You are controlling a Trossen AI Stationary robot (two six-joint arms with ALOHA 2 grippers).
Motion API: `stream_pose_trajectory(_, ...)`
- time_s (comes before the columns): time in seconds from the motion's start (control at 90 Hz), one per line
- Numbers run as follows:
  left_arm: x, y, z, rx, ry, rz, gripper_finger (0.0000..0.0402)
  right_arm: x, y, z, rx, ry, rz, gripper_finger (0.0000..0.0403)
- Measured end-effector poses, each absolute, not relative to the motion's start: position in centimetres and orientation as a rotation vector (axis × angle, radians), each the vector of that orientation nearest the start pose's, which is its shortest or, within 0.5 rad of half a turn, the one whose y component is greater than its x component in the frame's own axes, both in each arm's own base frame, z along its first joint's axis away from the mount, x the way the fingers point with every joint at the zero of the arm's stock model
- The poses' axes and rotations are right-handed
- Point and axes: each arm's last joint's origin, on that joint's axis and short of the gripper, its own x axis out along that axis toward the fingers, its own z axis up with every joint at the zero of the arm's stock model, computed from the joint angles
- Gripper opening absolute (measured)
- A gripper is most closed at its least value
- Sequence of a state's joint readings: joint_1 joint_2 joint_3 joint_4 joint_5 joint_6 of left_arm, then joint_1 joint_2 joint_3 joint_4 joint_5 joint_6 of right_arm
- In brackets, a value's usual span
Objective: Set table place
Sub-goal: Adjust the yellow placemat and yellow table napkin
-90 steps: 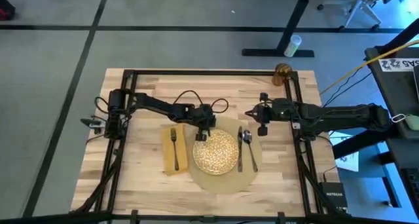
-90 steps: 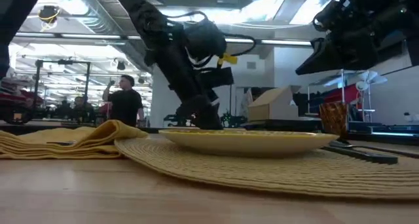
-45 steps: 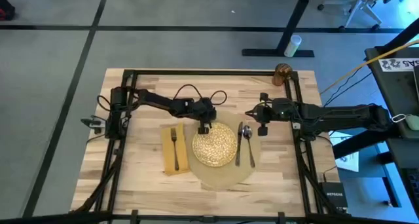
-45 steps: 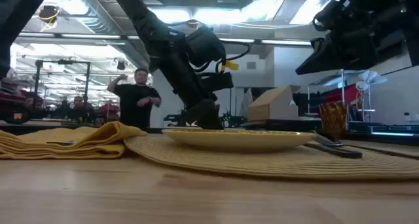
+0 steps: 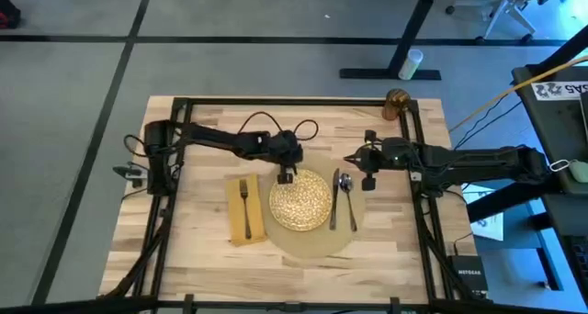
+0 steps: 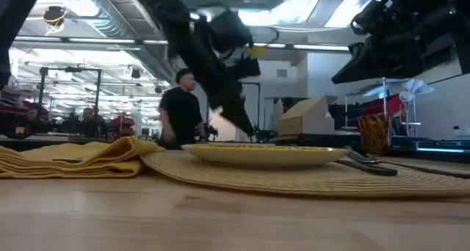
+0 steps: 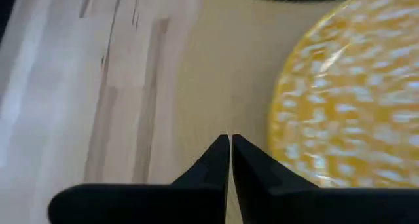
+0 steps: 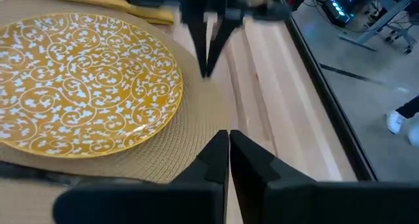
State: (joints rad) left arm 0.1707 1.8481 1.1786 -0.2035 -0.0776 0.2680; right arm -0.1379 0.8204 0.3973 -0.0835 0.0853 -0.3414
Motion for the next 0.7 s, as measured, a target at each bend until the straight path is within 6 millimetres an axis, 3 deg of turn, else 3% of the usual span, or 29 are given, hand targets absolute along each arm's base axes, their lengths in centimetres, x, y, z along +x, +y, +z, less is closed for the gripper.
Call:
stream_pose_trajectory(0.233, 34.6, 4.0, 20.8, 0.122, 1.057, 0.134, 0.0, 17.0, -2.6, 20.3, -0.319, 0.548, -0.128, 0.0)
stream_pose_trajectory(0.433, 32.3, 1.7, 21.1, 0.011, 1.224, 0.166, 0.0, 16.9, -2.6, 20.2, -0.321, 0.564, -0.123, 0.0)
stream_pose_trajectory(0.7, 29.9, -0.3, 20.4, -0.073, 1.219, 0.268, 0.0, 16.9, -2.5, 20.1, -0.319, 0.565, -0.102, 0.0)
